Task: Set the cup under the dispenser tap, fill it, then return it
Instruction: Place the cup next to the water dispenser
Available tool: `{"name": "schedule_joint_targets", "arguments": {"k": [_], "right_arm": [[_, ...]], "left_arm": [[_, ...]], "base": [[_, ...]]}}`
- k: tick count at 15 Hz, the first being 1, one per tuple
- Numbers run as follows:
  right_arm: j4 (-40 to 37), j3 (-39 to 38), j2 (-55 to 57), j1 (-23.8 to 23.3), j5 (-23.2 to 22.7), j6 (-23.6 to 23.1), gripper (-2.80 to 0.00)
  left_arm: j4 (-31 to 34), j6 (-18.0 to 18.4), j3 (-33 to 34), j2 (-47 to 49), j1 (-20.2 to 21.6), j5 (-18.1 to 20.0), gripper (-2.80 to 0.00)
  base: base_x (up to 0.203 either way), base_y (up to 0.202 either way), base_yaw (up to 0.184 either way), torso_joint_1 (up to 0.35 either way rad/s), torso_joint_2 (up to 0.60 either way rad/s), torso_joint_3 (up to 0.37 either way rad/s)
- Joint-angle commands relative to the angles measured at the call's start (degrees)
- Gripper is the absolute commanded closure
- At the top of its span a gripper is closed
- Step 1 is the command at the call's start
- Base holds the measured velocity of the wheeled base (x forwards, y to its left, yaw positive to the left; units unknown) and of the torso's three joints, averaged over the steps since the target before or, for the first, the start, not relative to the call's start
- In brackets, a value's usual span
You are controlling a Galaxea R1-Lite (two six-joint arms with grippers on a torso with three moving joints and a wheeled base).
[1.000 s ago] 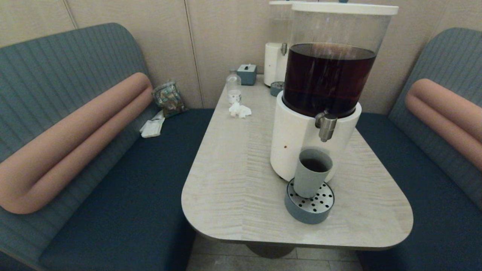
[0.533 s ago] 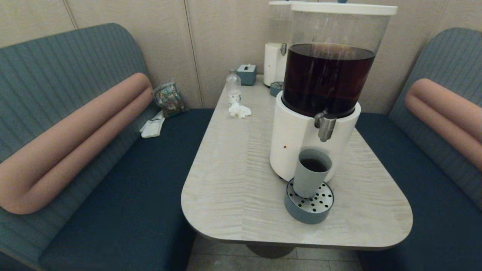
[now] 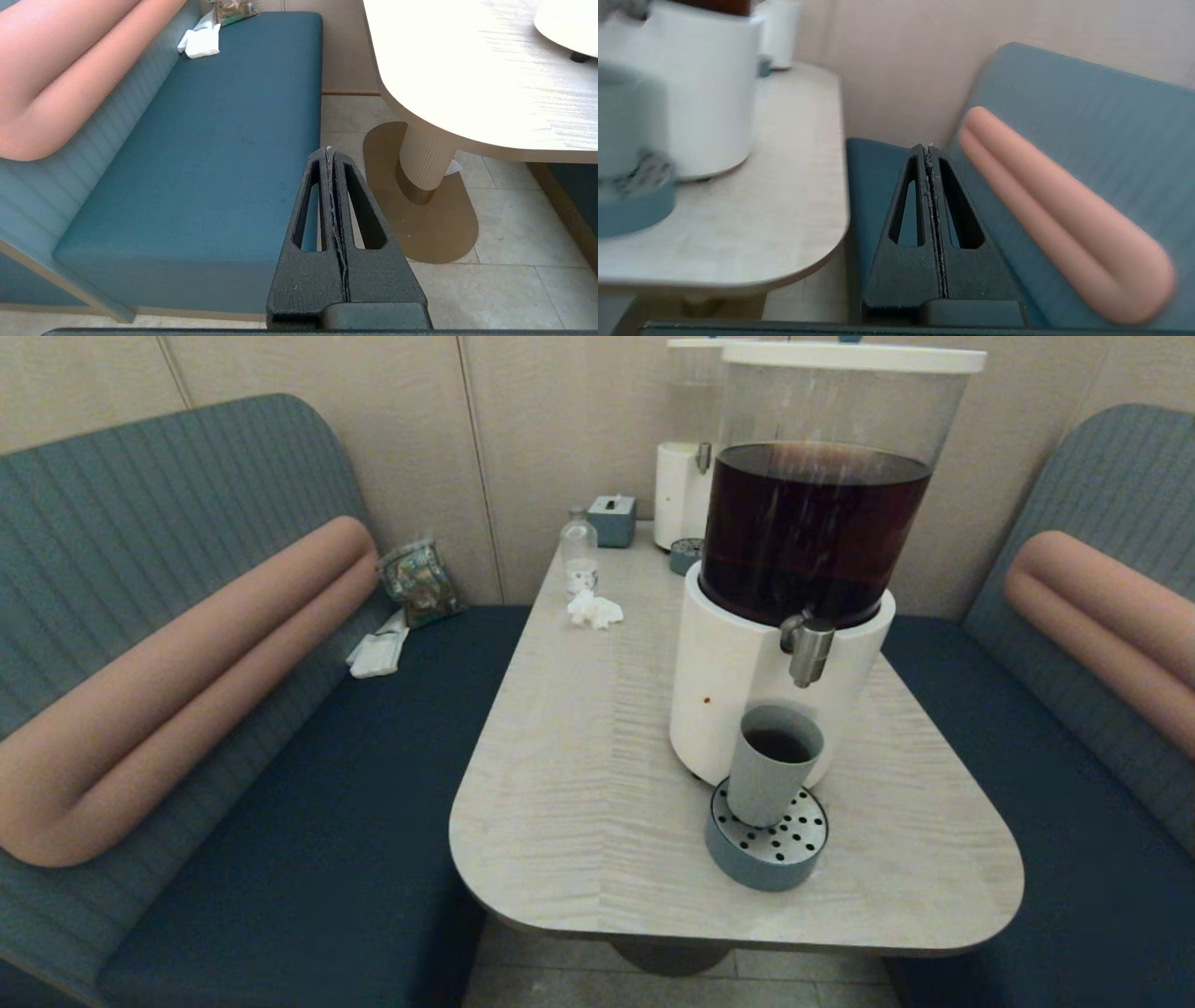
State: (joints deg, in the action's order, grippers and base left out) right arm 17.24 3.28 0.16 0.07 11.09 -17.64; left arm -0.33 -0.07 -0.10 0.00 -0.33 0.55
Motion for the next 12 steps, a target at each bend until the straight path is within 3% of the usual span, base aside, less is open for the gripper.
{"name": "schedule_joint_targets", "arguments": {"k": [1, 5, 8, 12], "right_arm": [[-2.40, -3.28, -0.12, 0.05, -1.97, 0.79, 0.00], [-17.72, -1.67, -0.19, 0.01, -9.20, 13.97, 0.00], [-19.53, -2.58, -0.25, 0.01, -11.97, 12.19, 0.00], [-18.89, -2.79, -0.25, 0.01, -12.03, 12.27, 0.00]], "left_arm": [[-0.02, -0.01, 0.01, 0.00, -0.02, 0.00, 0.00], [-0.02, -0.01, 0.01, 0.01, -0.02, 0.06, 0.00], [-0.02, -0.01, 0.01, 0.00, -0.02, 0.07, 0.00], [0.10, 0.28, 0.01, 0.00, -0.02, 0.07, 0.00]], "base": [[0.000, 0.000, 0.000, 0.000, 0.00, 0.000], [0.000, 0.000, 0.000, 0.000, 0.00, 0.000], [0.000, 0.000, 0.000, 0.000, 0.00, 0.000], [0.000, 0.000, 0.000, 0.000, 0.00, 0.000]]}}
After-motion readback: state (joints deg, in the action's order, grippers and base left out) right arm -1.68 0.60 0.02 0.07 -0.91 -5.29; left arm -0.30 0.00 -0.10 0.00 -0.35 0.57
